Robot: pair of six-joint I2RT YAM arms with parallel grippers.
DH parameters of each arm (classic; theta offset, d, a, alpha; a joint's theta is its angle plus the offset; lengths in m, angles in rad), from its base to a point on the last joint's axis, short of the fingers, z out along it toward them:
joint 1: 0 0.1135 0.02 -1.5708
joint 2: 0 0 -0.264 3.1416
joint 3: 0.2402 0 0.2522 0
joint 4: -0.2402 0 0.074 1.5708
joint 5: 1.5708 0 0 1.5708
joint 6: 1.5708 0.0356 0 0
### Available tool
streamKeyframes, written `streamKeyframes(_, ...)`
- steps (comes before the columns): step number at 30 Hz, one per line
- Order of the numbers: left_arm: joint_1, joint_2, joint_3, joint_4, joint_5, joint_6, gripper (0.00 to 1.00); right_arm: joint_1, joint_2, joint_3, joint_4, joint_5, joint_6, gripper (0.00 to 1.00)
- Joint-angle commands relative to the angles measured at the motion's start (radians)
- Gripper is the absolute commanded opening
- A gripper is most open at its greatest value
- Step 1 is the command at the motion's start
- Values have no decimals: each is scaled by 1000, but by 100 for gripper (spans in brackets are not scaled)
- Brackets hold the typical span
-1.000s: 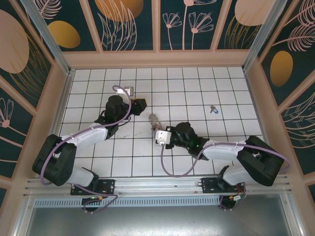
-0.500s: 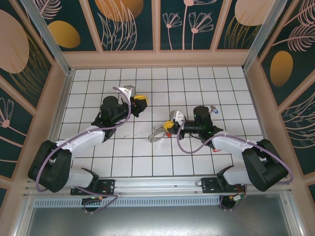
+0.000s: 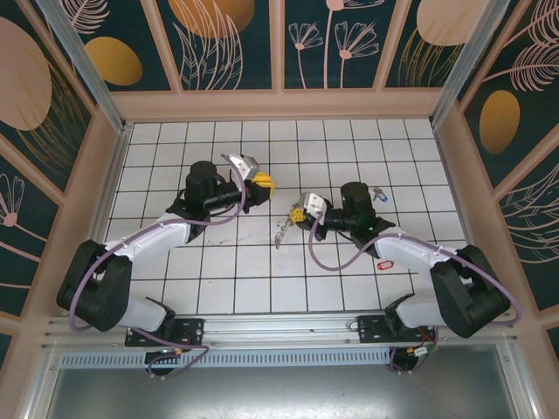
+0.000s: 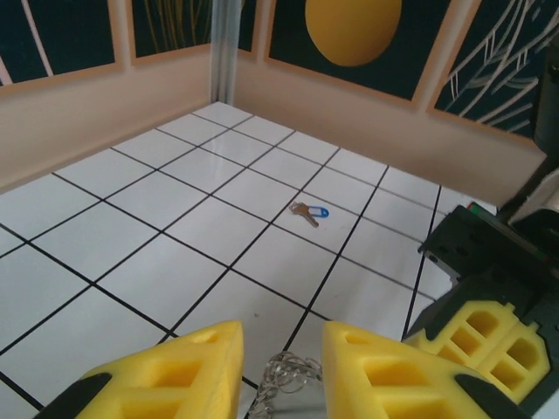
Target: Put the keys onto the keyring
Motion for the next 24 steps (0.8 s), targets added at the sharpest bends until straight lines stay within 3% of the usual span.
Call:
streamKeyframes(1,0,29,40,-65,79,129,30,5,25,44,-37,-40,-57,0)
streamKeyframes(5,-11,71,60,-116,159,212,30,-26,49,7,39,-140,32,0)
streamKeyframes(10,-41,135,91,-156,235,260,30,-31,38,-68,136,-159,100,0)
streamKeyframes(17,-48,136,96,-167,316,297,30,-42,-12,-97,99,-164,104,0)
streamKeyframes(24,-49,98,78,-232,331,352,30,-51,-33,-95,100,-162,107,0)
